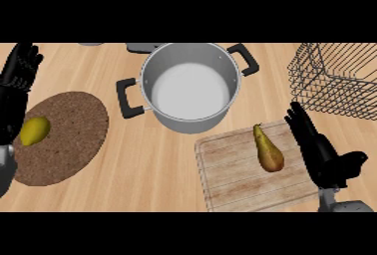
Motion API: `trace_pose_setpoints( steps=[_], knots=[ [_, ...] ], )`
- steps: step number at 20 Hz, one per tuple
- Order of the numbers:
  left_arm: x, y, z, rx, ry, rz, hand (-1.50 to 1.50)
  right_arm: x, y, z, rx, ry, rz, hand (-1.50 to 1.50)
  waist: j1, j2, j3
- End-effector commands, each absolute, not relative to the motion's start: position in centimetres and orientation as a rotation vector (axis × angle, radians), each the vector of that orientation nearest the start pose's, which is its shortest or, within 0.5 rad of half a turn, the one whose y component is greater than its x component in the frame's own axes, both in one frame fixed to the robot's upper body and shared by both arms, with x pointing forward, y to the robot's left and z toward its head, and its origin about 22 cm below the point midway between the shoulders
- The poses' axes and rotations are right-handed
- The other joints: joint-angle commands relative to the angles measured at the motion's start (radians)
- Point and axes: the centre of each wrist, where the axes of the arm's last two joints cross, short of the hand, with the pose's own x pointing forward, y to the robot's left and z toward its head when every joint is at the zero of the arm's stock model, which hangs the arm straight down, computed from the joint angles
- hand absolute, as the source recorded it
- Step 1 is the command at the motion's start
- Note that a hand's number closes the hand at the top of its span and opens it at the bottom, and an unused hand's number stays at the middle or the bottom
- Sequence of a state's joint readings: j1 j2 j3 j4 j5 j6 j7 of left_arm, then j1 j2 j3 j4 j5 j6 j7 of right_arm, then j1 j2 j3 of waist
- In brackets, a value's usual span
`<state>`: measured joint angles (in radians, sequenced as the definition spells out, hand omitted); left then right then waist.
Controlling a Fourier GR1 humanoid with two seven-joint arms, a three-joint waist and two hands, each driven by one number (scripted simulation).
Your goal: Pick the pear from the cutting board and place it in the basket
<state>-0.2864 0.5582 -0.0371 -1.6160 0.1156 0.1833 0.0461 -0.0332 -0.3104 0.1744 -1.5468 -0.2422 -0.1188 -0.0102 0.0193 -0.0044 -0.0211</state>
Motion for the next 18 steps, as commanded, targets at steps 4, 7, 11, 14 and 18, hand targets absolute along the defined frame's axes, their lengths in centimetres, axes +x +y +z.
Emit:
trace_pose_setpoints(
  steps=[4,7,11,14,18],
  knots=[
    [26.7,29.4,2.7,0.233,-1.39,-0.122,0.0,28.2,-21.4,6.5,0.344,-1.738,0.426,1.5,0.048,0.024,0.021],
    [24.5,28.7,-1.6,0.137,-1.166,-0.133,0.0,28.1,-17.6,10.0,0.524,-1.811,0.888,1.5,0.112,0.033,0.013],
    [22.2,28.9,-4.9,0.149,-1.016,-0.072,0.0,25.1,-12.2,7.2,0.669,-1.787,1.054,-1.5,0.019,0.008,0.02],
    [21.8,30.3,-4.7,0.161,-1.012,-0.046,0.0,23.9,-10.1,5.3,0.477,-1.832,1.137,-1.5,-0.004,0.004,0.02],
    [20.5,30.1,-5.2,0.171,-0.997,-0.039,0.0,26.5,-13.8,9.8,-0.022,-1.872,1.328,-1.5,-0.02,-0.007,0.018]
  ],
)
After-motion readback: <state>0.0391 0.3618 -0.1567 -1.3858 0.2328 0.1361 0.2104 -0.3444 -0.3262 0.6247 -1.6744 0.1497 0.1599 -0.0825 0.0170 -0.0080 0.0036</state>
